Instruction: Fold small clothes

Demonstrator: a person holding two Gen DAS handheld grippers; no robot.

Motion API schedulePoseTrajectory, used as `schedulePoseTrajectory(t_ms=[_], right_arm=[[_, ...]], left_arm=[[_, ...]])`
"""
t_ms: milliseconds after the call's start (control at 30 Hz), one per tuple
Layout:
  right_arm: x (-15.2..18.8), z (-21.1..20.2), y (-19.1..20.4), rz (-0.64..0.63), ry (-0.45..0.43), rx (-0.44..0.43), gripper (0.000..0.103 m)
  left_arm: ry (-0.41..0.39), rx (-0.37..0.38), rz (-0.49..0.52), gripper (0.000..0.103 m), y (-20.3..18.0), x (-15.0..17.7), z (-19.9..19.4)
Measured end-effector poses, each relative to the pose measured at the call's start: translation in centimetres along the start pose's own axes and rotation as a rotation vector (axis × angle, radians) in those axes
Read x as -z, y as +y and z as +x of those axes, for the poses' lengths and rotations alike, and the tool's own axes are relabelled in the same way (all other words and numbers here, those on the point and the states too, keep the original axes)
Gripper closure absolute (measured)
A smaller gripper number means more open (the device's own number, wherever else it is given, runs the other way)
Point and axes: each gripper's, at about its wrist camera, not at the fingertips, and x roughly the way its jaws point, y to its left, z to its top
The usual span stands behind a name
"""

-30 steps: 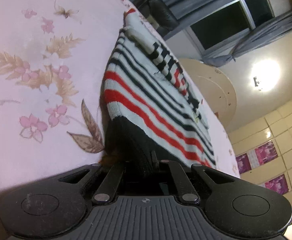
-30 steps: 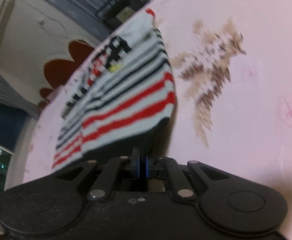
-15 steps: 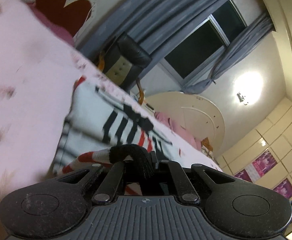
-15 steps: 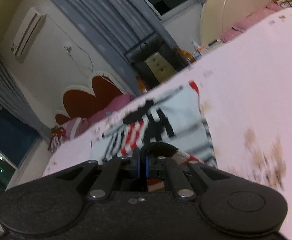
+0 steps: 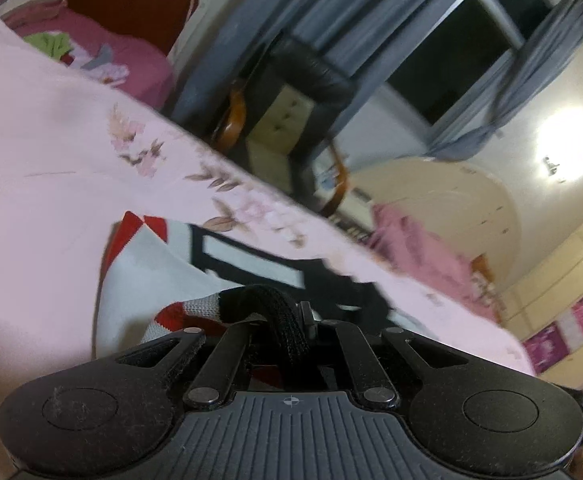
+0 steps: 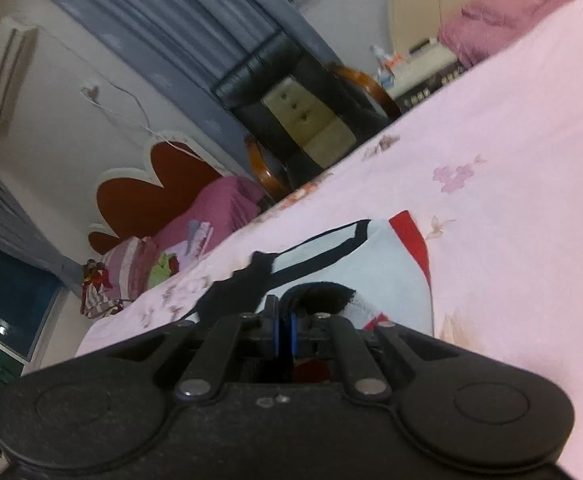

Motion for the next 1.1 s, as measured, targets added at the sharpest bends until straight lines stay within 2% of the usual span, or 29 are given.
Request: schedulePoseTrajectory(t_ms=[100,167,233,333,400,433,467,500,533,567,600,633,733,800,833,867,900,967,1033,1067,1100], right_arm=[[-1.0,3.6,-1.5,-0.004,0.039,0.016,0.097],[-1.3,5.0,-2.2,-0.01,0.059,0.024,0.097],[-1.5,6.5,-2.9,-0.014,0.073,0.019,0.097],[-1.2,7.1,-3.4,-0.041,0.05,-0.021,0.092],[-1.1,6.8,-3.6,-0.043,0.004,-0.045,0.072],[-1.1,6.4,-3.6,-0.044,-0.019,-0.048,0.065],[-1.6,6.3,-3.5,-0.048,-0.042,-0.047,0.05],[-1.5,5.7,-3.3,-0.058,-0.077,-0.046,0.041],[-1.6,5.5,-3.3,-0.063,-0.093,-0.048,0.041],[-1.8,5.3,-3.3,-0.065,-0.1,-0.057,0.042],[-1.8,5.1,-3.2,-0.075,-0.098,-0.056,0.045],[-1.8,4.9,-3.3,-0.093,-0.094,-0.05,0.047],[-1.7,4.8,-2.4,-0.166,-0.083,-0.031,0.049],[-1.4,4.7,-2.0,-0.201,-0.093,-0.024,0.049],[-1.5,4.8,-1.8,-0.209,-0.096,-0.017,0.049],[-1.5,4.8,-1.8,-0.214,-0.104,-0.006,0.049],[-1.4,4.9,-1.8,-0.21,-0.116,0.0,0.049],[-1.3,5.1,-2.1,-0.191,-0.108,0.007,0.049],[-0.9,6.0,-2.0,-0.217,-0.069,0.046,0.049],[-0.7,6.6,-1.7,-0.241,-0.034,0.074,0.051],[-0.3,7.5,-1.3,-0.287,0.01,0.121,0.053]], left_arm=[[0.056,-0.034,-0.014,0.099,1.1,0.0,3.4],[0.059,-0.016,-0.018,0.099,1.6,0.1,4.5],[0.018,0.013,-0.027,0.099,1.9,0.2,4.9],[-0.08,0.006,0.018,0.097,1.5,0.7,5.0],[-0.099,-0.004,0.067,0.096,0.7,1.1,5.4],[-0.107,-0.006,0.09,0.096,0.3,1.3,5.4],[-0.117,-0.003,0.105,0.094,0.1,1.4,5.3],[-0.122,0.005,0.119,0.082,-0.1,1.5,5.2],[-0.126,0.009,0.143,0.069,-0.4,1.7,5.0],[-0.145,-0.007,0.163,0.038,-0.6,1.7,4.7],[-0.18,-0.013,0.182,0.019,-0.8,1.8,4.3],[-0.21,-0.007,0.196,0.015,-0.9,1.8,3.7],[-0.232,-0.013,0.214,0.015,-0.8,1.0,2.8],[-0.199,-0.054,0.227,0.018,-0.5,0.2,2.8],[-0.177,-0.07,0.231,0.022,-0.2,-0.1,3.0],[-0.144,-0.087,0.237,0.033,0.0,-0.4,3.3],[-0.111,-0.092,0.241,0.04,0.3,-0.4,3.6],[-0.032,-0.135,0.272,0.047,0.5,-0.1,4.6],[-0.013,-0.167,0.322,0.049,0.2,0.5,5.0],[-0.015,-0.188,0.349,0.055,-0.3,0.8,5.0],[-0.019,-0.22,0.382,0.069,-0.7,1.0,5.1]])
